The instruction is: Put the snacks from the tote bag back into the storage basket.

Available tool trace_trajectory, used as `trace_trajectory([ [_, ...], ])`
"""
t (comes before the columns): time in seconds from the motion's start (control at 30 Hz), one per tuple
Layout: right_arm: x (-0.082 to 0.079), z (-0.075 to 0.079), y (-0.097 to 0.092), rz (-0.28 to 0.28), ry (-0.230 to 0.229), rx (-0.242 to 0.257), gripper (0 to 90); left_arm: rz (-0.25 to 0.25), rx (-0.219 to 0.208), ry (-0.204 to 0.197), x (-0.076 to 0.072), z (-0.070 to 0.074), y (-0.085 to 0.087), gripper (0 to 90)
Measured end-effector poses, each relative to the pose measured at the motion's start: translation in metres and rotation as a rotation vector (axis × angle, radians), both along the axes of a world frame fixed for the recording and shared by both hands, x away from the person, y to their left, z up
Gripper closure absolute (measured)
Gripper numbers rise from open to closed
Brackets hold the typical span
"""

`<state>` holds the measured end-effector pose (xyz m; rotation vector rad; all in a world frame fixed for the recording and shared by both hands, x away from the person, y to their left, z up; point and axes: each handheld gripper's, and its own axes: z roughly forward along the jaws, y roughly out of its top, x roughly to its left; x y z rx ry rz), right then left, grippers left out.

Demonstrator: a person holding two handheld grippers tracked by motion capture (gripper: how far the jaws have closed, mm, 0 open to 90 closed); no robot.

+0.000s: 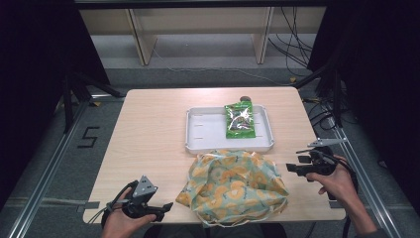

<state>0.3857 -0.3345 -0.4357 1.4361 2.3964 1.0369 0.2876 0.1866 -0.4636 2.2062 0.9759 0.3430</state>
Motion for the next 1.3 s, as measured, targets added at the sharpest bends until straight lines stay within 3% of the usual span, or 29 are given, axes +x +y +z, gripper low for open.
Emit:
trace_trajectory([
  [0.13, -0.006, -0.001, -0.003, 0.011, 0.013, -0.002, 36.3, -0.001, -0.004, 0.002, 0.000, 0.001, 0.000, 24.9],
  [0.17, -0.007, -0.003, -0.004, 0.012, -0.016, -0.015, 35.9, -0.008, 0.004, 0.003, 0.000, 0.001, 0.001, 24.9],
  [0.23, -0.010, -0.003, -0.005, 0.010, 0.012, -0.002, 35.8, 0.001, 0.004, 0.002, 0.000, 0.001, 0.001, 24.9],
  [0.27, -0.011, -0.005, -0.006, 0.023, -0.016, -0.011, 35.6, 0.006, 0.000, 0.000, 0.000, 0.000, 0.000, 24.9],
  [0.33, -0.015, -0.005, -0.006, 0.003, 0.022, -0.003, 35.3, -0.016, 0.012, -0.003, 0.000, 0.001, 0.001, 24.9],
  [0.4, -0.017, -0.009, -0.008, 0.022, -0.012, -0.015, 35.1, 0.009, -0.008, -0.004, 0.000, 0.000, 0.000, 24.9],
  [0.43, -0.020, -0.009, -0.006, -0.009, 0.007, -0.003, 34.9, 0.012, -0.010, -0.004, 0.000, 0.000, 0.000, 24.9],
  [0.53, -0.026, -0.011, -0.008, -0.010, 0.028, 0.003, 34.5, 0.015, -0.016, -0.003, -0.001, 0.000, 0.000, 24.9],
  [0.57, -0.028, -0.010, -0.009, -0.016, 0.036, -0.023, 34.2, -0.012, 0.010, 0.001, 0.000, 0.002, 0.002, 24.9],
  [0.6, -0.032, -0.011, -0.006, -0.051, 0.043, -0.012, 33.7, -0.016, 0.013, -0.006, 0.001, 0.001, 0.002, 24.9],
  [0.63, -0.031, -0.013, -0.009, -0.020, 0.018, -0.047, 33.7, -0.007, 0.002, -0.003, 0.000, 0.001, 0.001, 24.9],
  [0.67, -0.032, -0.015, -0.010, -0.009, -0.005, -0.048, 33.7, -0.016, 0.012, -0.004, 0.000, 0.002, 0.002, 24.9],
  [0.7, -0.035, -0.013, -0.009, -0.036, 0.047, -0.043, 33.6, -0.021, 0.016, -0.007, 0.000, 0.002, 0.003, 24.9],
  [0.8, -0.041, -0.018, -0.010, -0.029, 0.043, -0.050, 33.0, -0.024, 0.020, -0.011, 0.000, 0.003, 0.003, 24.9],
  [0.83, -0.045, -0.017, -0.009, -0.045, 0.076, -0.049, 32.7, -0.010, 0.010, -0.003, 0.000, 0.002, 0.003, 24.9],
  [0.87, -0.044, -0.021, -0.011, -0.002, 0.007, -0.053, 32.5, -0.011, 0.010, -0.003, 0.000, 0.002, 0.003, 24.9],
  [0.9, -0.046, -0.022, -0.012, -0.003, 0.004, -0.063, 32.2, -0.010, 0.010, -0.003, 0.000, 0.002, 0.003, 24.9],
  [0.93, -0.049, -0.021, -0.012, -0.028, 0.050, -0.052, 31.9, -0.010, 0.010, -0.004, 0.000, 0.002, 0.003, 24.9],
  [1.0, -0.051, -0.023, -0.014, -0.015, 0.024, -0.053, 31.6, -0.009, 0.009, -0.003, 0.000, 0.002, 0.003, 24.9],
  [1.07, -0.056, -0.023, -0.013, -0.037, 0.076, -0.046, 31.1, -0.015, 0.017, -0.007, 0.000, 0.003, 0.003, 24.9],
  [1.1, -0.058, -0.027, -0.013, -0.050, 0.046, -0.040, 30.9, -0.024, 0.022, -0.011, 0.000, 0.003, 0.003, 24.9],
  [1.17, -0.059, -0.025, -0.016, -0.049, 0.087, -0.058, 29.9, -0.024, 0.021, -0.011, 0.000, 0.003, 0.003, 24.9],
  [1.27, -0.063, -0.027, -0.018, -0.044, 0.065, -0.059, 28.8, -0.024, 0.022, -0.011, 0.000, 0.003, 0.003, 24.9],
  [1.3, -0.062, -0.030, -0.020, -0.021, 0.020, -0.073, 28.8, -0.023, 0.022, -0.012, 0.000, 0.003, 0.003, 24.9],
])
